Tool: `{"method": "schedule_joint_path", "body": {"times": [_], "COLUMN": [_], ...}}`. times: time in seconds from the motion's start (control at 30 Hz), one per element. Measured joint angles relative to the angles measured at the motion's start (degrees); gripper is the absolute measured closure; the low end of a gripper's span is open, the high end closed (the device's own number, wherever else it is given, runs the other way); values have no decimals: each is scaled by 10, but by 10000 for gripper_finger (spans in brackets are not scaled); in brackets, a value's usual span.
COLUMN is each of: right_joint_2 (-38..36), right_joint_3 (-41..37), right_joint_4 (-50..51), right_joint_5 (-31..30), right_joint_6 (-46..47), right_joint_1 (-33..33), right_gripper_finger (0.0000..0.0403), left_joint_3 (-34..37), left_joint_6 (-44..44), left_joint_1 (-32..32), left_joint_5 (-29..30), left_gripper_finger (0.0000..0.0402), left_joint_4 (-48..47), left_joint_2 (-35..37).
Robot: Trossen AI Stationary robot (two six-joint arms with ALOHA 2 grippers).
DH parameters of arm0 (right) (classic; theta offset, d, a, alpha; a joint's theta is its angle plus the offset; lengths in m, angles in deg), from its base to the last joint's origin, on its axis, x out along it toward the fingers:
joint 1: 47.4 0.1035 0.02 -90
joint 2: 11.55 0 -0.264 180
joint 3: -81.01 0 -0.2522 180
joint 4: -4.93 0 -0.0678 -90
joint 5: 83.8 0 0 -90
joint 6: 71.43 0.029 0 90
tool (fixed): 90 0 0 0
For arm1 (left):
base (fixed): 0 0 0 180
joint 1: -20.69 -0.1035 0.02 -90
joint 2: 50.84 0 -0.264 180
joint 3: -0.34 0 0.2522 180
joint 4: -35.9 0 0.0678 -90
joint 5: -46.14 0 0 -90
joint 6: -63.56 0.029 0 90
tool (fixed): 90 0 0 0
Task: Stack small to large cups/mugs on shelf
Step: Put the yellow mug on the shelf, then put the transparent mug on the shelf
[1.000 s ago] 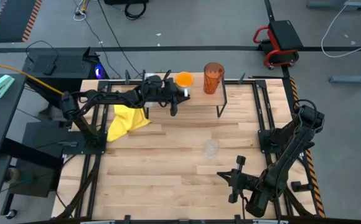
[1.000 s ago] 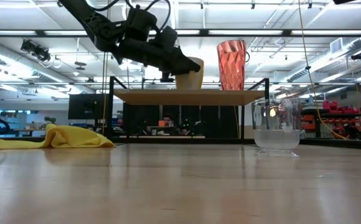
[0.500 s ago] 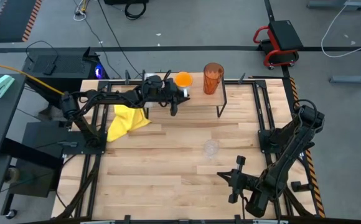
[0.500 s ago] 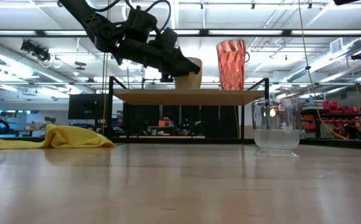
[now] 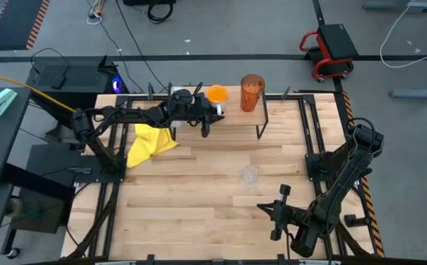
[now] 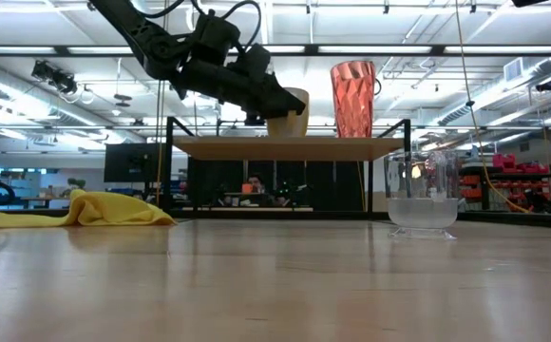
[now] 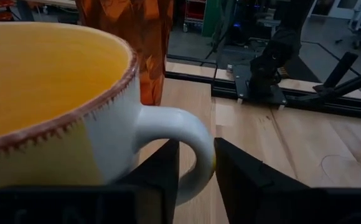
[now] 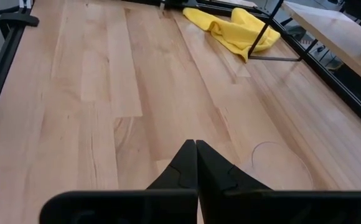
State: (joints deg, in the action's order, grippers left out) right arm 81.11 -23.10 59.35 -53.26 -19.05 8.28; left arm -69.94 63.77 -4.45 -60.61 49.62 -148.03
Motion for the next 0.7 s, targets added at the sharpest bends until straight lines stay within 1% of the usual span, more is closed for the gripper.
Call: {"method": "schedule_joint_path", "body": {"times": [0.27,0.53,0.7], "right_joint_2": [0,0,0], "right_joint_3": [0,-7,-27], "right_joint_4": [0,-1,-1], "right_joint_5": [2,2,4], "right_joint_6": [0,6,36], "right_joint_1": [0,0,0], "right_gripper_finger": [402,402,402], "left_joint_3": [0,0,0], "left_joint_6": [-7,-11,-11], "left_joint_1": [-7,-7,-7], "left_joint_5": [0,0,0], "left_gripper_finger": [278,267,268], "left_joint_4": [-20,-80,-115], "left_joint_2": [16,41,53]}}
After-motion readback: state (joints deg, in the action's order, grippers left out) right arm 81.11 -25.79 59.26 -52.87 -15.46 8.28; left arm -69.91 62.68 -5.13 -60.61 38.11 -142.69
